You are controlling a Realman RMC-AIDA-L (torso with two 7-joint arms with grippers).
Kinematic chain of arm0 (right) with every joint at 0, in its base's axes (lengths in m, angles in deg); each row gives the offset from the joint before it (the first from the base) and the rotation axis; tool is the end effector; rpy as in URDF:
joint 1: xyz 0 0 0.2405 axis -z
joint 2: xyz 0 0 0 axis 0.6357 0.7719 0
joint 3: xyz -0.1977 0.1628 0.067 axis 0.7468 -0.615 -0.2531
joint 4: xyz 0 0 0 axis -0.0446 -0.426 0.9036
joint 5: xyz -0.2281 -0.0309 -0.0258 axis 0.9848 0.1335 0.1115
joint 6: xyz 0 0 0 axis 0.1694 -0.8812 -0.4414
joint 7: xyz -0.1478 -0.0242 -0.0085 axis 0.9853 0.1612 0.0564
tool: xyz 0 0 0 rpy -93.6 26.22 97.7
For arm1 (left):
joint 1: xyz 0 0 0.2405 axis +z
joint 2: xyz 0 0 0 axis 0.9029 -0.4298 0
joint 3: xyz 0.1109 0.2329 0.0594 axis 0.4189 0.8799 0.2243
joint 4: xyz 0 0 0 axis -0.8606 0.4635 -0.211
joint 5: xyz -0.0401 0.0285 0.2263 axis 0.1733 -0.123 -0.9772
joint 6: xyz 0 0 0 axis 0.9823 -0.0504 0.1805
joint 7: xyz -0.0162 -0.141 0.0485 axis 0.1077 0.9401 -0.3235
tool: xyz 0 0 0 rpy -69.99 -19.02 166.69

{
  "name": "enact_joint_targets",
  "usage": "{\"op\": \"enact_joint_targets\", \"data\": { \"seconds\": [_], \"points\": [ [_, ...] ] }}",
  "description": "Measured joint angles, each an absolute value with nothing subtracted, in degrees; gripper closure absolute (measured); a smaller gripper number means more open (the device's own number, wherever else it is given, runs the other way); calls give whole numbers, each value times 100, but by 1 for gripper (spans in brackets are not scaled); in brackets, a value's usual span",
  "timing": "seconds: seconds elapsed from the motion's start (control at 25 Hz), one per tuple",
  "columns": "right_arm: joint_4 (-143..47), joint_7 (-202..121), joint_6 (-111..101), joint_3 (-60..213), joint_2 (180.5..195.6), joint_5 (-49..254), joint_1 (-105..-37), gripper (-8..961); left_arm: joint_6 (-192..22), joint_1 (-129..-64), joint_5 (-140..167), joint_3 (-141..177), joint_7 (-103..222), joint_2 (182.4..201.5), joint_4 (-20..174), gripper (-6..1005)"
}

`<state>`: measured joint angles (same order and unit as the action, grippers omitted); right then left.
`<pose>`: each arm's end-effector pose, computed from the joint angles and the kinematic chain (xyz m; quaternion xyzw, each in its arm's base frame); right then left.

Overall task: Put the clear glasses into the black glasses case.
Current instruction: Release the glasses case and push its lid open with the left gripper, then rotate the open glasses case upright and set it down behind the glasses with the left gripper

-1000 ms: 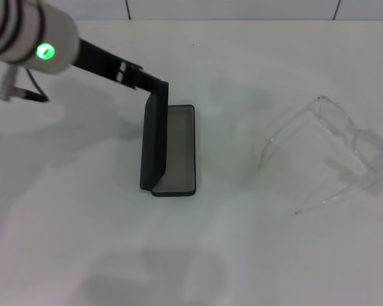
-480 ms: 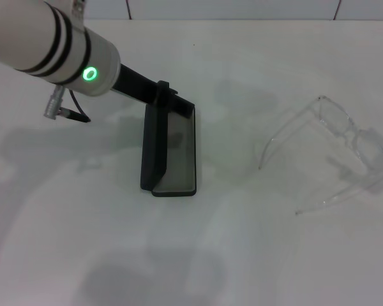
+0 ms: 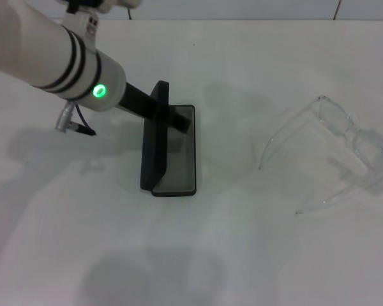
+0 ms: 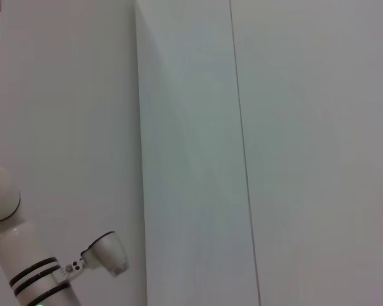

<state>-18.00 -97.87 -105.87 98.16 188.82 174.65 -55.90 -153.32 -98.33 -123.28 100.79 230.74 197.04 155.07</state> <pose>0.3223 0.2780 0.0993 -0.8333 0.0848 0.4547 0.3029 -0.1477 0.3924 -0.0364 -0.8635 -0.4335 0.0753 0.2464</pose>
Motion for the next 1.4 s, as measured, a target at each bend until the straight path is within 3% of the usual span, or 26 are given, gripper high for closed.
{"op": "enact_joint_targets", "data": {
  "seconds": [0.24,0.44,1.12,1.2,1.4],
  "points": [
    [-1896,-9670,-10584,9816,18877,17459,-5590,93,-15156,-9835,-12389,10311,23114,19709,15444,172],
    [-2027,-9649,-10605,9797,18824,17433,-5584,94,-15153,-9837,-12593,10318,23122,19718,15436,326],
    [-2029,-9643,-10622,9681,18830,17417,-5573,93,-15414,-9778,-12857,10516,23027,19689,15909,486],
    [-2031,-9641,-10670,9570,18836,17417,-5573,93,-15457,-9786,-12858,10523,22942,19685,15908,720],
    [-2038,-9639,-10788,9433,18845,17417,-5527,94,-15507,-9759,-12857,10579,22852,19683,15975,777]
  ]
}}
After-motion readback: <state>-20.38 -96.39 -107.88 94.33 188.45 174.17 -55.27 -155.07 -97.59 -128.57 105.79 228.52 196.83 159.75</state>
